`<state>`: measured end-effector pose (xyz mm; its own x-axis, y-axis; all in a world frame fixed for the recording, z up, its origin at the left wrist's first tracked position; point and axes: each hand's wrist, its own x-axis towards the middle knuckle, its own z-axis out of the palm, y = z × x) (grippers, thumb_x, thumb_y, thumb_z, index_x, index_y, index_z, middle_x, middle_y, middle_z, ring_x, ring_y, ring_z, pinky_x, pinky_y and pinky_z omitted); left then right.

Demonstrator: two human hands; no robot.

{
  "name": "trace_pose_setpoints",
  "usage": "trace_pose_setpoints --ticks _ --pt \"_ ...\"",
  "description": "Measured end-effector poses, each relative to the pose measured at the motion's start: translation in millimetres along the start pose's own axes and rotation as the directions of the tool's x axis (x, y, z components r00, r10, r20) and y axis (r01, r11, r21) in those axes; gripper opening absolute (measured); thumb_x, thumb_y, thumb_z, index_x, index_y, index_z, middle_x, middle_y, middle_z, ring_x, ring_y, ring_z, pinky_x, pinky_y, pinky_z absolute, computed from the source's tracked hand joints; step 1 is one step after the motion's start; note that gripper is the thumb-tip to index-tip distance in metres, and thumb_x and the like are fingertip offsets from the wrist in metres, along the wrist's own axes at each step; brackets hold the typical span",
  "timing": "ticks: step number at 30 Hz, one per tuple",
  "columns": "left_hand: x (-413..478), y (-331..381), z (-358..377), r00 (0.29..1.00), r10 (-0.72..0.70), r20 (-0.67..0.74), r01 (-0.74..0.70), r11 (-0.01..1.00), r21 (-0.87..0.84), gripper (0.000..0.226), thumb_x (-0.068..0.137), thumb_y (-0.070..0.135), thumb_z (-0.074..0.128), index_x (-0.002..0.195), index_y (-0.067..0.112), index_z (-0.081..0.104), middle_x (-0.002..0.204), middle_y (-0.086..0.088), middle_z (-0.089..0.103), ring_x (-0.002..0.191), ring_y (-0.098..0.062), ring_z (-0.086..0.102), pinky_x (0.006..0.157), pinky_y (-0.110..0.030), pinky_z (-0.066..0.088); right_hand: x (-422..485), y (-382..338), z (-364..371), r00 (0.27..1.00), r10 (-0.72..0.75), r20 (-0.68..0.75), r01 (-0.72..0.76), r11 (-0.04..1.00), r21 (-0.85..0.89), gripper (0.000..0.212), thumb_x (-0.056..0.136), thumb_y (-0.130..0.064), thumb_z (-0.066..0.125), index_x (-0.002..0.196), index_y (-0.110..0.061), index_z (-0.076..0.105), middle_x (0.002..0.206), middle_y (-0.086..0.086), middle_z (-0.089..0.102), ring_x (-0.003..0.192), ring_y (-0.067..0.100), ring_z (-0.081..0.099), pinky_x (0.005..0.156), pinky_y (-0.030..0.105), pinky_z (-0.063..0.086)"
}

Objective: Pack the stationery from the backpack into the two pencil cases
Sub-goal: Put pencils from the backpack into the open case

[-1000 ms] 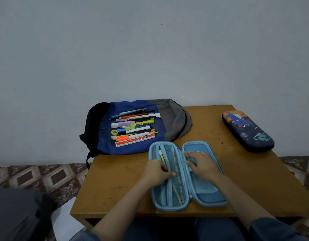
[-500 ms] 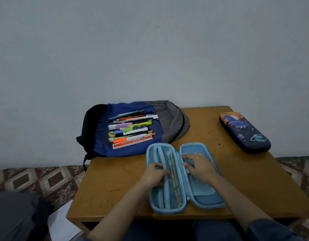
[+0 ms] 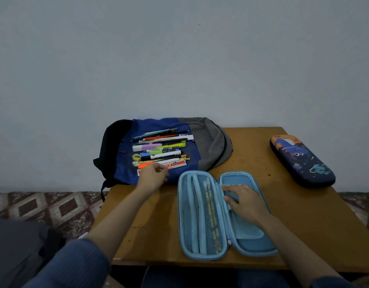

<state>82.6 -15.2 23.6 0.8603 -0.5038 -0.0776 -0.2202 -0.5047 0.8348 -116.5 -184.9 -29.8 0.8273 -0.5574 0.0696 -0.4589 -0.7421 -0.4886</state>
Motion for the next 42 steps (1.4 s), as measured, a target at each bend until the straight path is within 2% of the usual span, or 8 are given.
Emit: trace_pose_setpoints --ticks 5,8,14,22,26,30,35,42 --pt "38 -25 -39 0.981 0.110 -0.158 -0.046 0.931 0.361 0.031 0.092 0.017 0.055 0.121 0.005 0.056 0.116 -0.015 0.062 0.103 -0.028 0.060 0.079 -0.034 0.051 0 1 1 0.999 -0.035 -0.030 0.036 0.999 0.026 0.038 0.093 -0.031 0.055 0.130 -0.025 0.053 0.124 -0.008 0.060 0.123 0.016 0.046 0.092 0.030 0.046" --pt "59 -40 -51 0.990 0.118 -0.076 -0.064 0.861 0.505 0.045 0.091 0.022 0.055 0.133 0.009 0.045 0.125 -0.015 0.057 0.113 -0.030 0.052 0.091 -0.040 0.048 0 2 1 0.998 -0.053 -0.026 0.054 0.999 0.008 0.038 0.093 -0.031 0.054 0.131 -0.026 0.053 0.123 -0.010 0.059 0.122 0.013 0.046 0.088 0.028 0.046" --pt "77 -46 -49 0.994 0.090 0.065 -0.110 0.689 0.716 0.038 0.097 0.017 0.039 0.135 0.014 0.041 0.127 -0.013 0.054 0.110 -0.029 0.054 0.092 -0.041 0.044 -1 3 3 0.998 -0.056 -0.032 0.055 0.998 -0.018 0.037 0.094 -0.035 0.051 0.131 -0.031 0.051 0.124 -0.017 0.057 0.121 0.007 0.044 0.085 0.021 0.043" --pt "92 -52 -46 0.992 0.106 0.075 -0.116 0.464 0.878 0.037 0.092 0.024 0.050 0.127 0.011 0.046 0.129 -0.015 0.041 0.118 -0.030 0.041 0.097 -0.041 0.038 -3 1 2 0.997 -0.068 -0.036 0.067 0.997 -0.032 0.038 0.095 -0.035 0.049 0.132 -0.030 0.049 0.127 -0.018 0.054 0.122 0.005 0.042 0.087 0.019 0.041" --pt "93 -55 -48 0.988 0.147 0.041 -0.109 0.485 0.868 0.032 0.093 0.023 0.049 0.123 0.011 0.050 0.122 -0.013 0.051 0.112 -0.028 0.049 0.092 -0.039 0.043 -3 1 2 0.997 -0.067 -0.042 0.067 0.998 -0.015 0.037 0.095 -0.034 0.050 0.132 -0.029 0.050 0.126 -0.018 0.055 0.122 0.006 0.043 0.087 0.020 0.043" --pt "86 -53 -56 0.983 0.183 -0.001 -0.117 0.634 0.764 0.026 0.094 0.027 0.052 0.113 0.016 0.066 0.107 -0.008 0.066 0.091 -0.023 0.061 0.073 -0.034 0.053 -3 2 2 0.998 -0.058 -0.028 0.057 0.998 -0.022 0.037 0.095 -0.035 0.049 0.132 -0.031 0.049 0.127 -0.018 0.055 0.123 0.006 0.042 0.088 0.023 0.044" --pt "80 -47 -65 0.981 0.170 -0.091 -0.083 0.801 0.593 0.026 0.086 0.028 0.065 0.104 0.011 0.071 0.101 -0.010 0.068 0.087 -0.022 0.061 0.071 -0.034 0.051 -2 -2 1 0.998 -0.051 -0.025 0.050 0.998 -0.042 0.037 0.096 -0.035 0.047 0.133 -0.032 0.047 0.128 -0.018 0.053 0.122 0.005 0.041 0.085 0.019 0.041" --pt "73 -50 -67 0.988 0.129 -0.091 -0.057 0.831 0.553 0.021 0.087 0.022 0.064 0.104 0.011 0.070 0.101 -0.010 0.068 0.087 -0.021 0.060 0.071 -0.034 0.052 -3 -2 2 0.999 -0.045 -0.024 0.044 0.998 -0.035 0.037 0.096 -0.034 0.047 0.133 -0.031 0.047 0.127 -0.017 0.053 0.123 0.006 0.040 0.084 0.020 0.041"
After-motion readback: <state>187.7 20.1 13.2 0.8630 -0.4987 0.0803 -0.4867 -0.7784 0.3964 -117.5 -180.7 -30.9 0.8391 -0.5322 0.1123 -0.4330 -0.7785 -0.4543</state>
